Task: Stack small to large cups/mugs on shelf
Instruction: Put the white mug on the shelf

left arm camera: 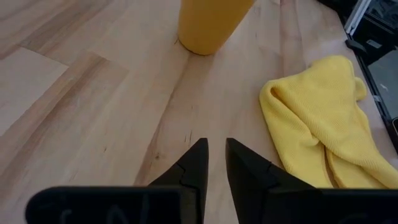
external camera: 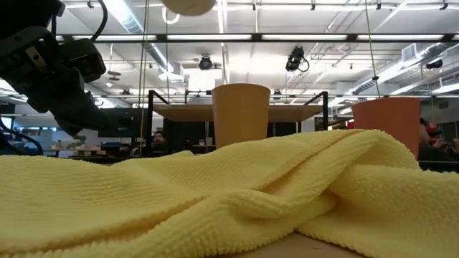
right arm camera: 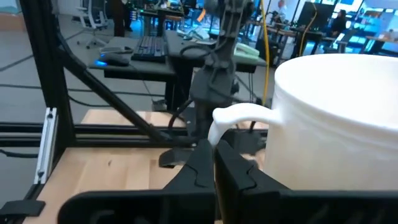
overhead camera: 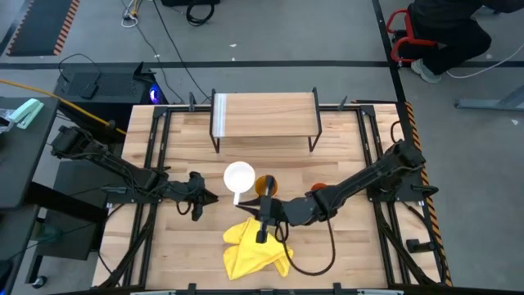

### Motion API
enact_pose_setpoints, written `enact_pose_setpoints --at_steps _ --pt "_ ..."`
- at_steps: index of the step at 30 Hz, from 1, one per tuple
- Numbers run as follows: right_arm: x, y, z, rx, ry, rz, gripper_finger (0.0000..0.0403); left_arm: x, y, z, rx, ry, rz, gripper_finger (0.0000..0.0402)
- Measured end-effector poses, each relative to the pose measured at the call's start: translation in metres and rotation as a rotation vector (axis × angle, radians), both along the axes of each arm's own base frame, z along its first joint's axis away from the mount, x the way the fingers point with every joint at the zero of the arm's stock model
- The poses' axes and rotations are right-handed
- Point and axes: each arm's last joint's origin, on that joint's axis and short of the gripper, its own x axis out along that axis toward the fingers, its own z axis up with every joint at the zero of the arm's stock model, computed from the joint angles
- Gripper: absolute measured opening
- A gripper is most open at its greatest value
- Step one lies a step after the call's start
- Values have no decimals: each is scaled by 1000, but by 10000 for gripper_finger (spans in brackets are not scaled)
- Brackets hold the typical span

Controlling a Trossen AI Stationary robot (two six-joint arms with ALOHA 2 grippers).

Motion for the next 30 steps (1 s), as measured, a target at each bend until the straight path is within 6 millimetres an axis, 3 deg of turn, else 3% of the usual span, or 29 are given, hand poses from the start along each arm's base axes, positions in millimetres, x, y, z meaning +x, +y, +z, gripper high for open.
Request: enact_pose_setpoints --at_steps 15,22,30 --pt "-21 -50 55 4 -68 -62 0 0 0 0 0 0 0 62" --pt "-25 -104 73 81 -88 -111 0 0 0 0 -3 0 2 68" --pt "-16 -168 67 175 -72 -120 0 0 0 0 -1 -1 1 62"
